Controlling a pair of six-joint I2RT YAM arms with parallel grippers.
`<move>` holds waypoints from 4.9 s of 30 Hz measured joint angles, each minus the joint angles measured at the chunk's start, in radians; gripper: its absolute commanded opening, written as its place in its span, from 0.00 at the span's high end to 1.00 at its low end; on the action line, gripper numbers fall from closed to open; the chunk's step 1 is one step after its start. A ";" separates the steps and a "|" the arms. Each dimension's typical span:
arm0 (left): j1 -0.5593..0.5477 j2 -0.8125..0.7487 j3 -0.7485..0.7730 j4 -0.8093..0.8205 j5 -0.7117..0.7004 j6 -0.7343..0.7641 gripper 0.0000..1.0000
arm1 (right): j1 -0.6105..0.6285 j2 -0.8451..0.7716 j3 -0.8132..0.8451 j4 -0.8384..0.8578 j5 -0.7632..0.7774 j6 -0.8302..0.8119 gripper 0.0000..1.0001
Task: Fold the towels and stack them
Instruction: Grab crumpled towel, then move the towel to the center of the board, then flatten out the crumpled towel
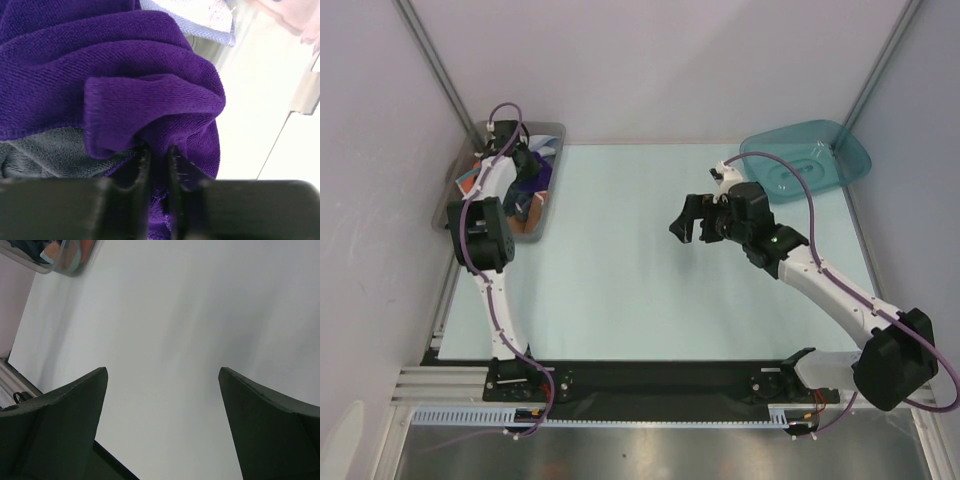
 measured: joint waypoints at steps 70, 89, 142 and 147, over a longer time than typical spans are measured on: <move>-0.575 -0.421 -0.908 0.342 0.337 -0.111 1.00 | -0.151 0.403 0.017 -0.020 -0.137 -0.089 1.00; -0.532 -0.869 -0.668 0.080 0.198 -0.055 1.00 | -0.214 -0.014 0.152 -0.174 0.049 0.014 1.00; -0.555 -0.872 -0.694 0.092 0.615 0.056 1.00 | -0.126 0.227 0.093 0.303 -0.776 -0.645 0.43; -0.557 -0.866 -0.694 0.092 0.655 0.080 1.00 | -0.122 0.277 0.172 0.301 -0.864 -0.700 0.44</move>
